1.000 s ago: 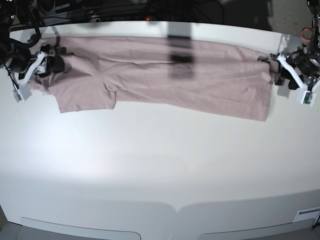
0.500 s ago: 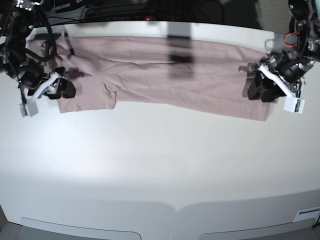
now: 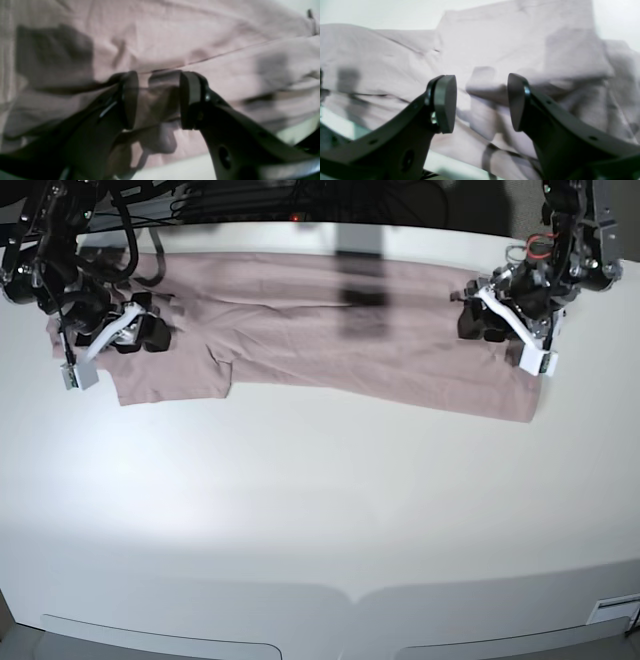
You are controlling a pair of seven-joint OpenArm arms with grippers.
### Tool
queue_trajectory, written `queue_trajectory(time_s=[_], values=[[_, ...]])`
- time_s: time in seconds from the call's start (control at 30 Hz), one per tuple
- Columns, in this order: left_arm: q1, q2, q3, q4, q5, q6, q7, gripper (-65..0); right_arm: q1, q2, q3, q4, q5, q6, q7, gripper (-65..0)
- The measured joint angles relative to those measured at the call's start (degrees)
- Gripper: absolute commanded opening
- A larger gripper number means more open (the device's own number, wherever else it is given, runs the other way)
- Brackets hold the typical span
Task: Fold the T-shirt properly
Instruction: 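Release the folded edge and raise both grippers, then smooth the folded strip flat with both grippers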
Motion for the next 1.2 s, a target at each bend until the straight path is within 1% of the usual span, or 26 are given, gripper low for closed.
queue_trajectory(time_s=[0.17,0.23,0.33,0.4,0.5,0.53,0.6,0.7,0.83,0.9,1.0,1.2], values=[[-0.5,-0.04,0.04,-3.02,-0.83,-0.55,-1.99,-38.4,0.11,0.15,-0.44,-8.61,-0.33,-0.02,2.99,-32.0],[-0.83,-0.07,-0.04,-3.96,-1.11,-0.66,-2.47,-38.4,1.03,0.33,-0.76,-12.85,1.2,0.46,4.37,-32.0],[-1.44,-0.02,-0.15,-5.57,-0.11,-1.18,-4.35,-38.4,4.87,0.92,-1.29,-18.53,1.7,0.63,5.05,-32.0],[-2.43,-0.04,-0.15,-6.78,0.72,-1.86,-4.42,-38.4,7.56,0.79,-2.03,-21.29,1.92,0.63,5.51,-32.0],[-5.11,-0.04,-0.17,-10.08,0.31,-2.16,-5.49,-38.8,10.56,0.81,-3.45,-24.15,2.1,0.66,5.84,-32.0],[-6.47,-0.07,-0.22,-11.58,0.07,-2.25,-5.68,-39.0,11.63,0.81,-4.0,-24.98,1.73,0.7,5.95,-32.0],[-9.42,-0.04,-0.24,-15.17,-0.37,-2.51,-5.99,-39.0,13.77,0.81,-5.42,-26.08,-0.96,0.85,6.73,-32.0],[-13.92,-0.07,-0.31,-21.46,-1.7,-3.67,-7.54,-39.0,15.34,0.79,-7.06,-26.73,-3.26,0.72,7.69,-32.0],[-18.62,-0.33,-0.35,-28.5,-2.99,-4.59,-9.92,-39.0,15.3,0.44,-7.58,-26.88,-5.31,0.85,12.5,-32.0],[-20.83,-0.33,-0.31,-30.58,-1.03,-5.4,-10.14,-39.0,15.96,0.31,-7.58,-26.91,-7.02,0.83,12.74,-32.0],[-23.47,-0.31,-0.24,-31.87,3.3,-5.29,-10.08,-39.0,17.81,0.26,-7.78,-27.67,-9.79,0.81,12.74,-32.1],[-24.5,-0.7,-0.13,-32.26,4.33,-4.96,-9.99,-39.0,23.58,0.31,-7.78,-32.65,-11.52,0.61,12.74,-32.1]])
